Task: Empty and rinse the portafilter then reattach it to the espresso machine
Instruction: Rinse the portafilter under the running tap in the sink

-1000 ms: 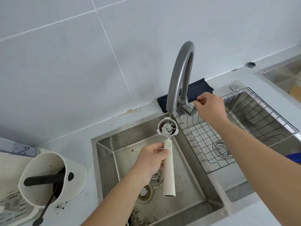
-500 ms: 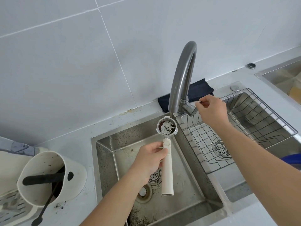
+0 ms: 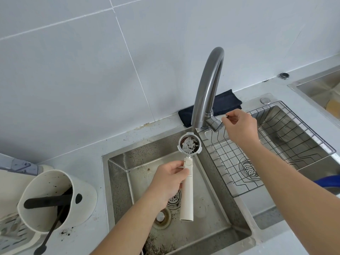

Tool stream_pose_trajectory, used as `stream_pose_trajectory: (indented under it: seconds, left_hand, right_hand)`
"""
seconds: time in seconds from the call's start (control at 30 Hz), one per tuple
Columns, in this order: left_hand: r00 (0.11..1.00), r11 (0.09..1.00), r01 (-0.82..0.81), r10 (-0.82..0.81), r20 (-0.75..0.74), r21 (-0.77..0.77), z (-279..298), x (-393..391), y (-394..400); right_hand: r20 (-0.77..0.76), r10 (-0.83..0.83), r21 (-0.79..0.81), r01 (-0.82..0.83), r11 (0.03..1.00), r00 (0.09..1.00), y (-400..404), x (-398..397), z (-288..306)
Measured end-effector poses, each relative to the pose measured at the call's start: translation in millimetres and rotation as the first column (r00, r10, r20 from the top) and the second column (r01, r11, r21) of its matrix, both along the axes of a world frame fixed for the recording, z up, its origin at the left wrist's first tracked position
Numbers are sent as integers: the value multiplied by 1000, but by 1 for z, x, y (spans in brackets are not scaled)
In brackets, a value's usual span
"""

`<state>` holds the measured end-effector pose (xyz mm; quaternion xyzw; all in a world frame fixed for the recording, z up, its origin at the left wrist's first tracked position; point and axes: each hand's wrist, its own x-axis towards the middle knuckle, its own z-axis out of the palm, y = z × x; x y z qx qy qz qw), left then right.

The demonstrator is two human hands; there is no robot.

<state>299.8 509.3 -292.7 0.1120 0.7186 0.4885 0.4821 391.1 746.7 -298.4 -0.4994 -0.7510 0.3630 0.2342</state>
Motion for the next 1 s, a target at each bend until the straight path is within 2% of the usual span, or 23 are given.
stream_pose_trajectory:
  seconds: [1.0]
  left_hand:
    - [999, 999, -38, 38, 0, 19, -9, -1, 1]
  right_hand:
    - [-22, -17, -44, 16, 999, 1000, -3, 3, 2]
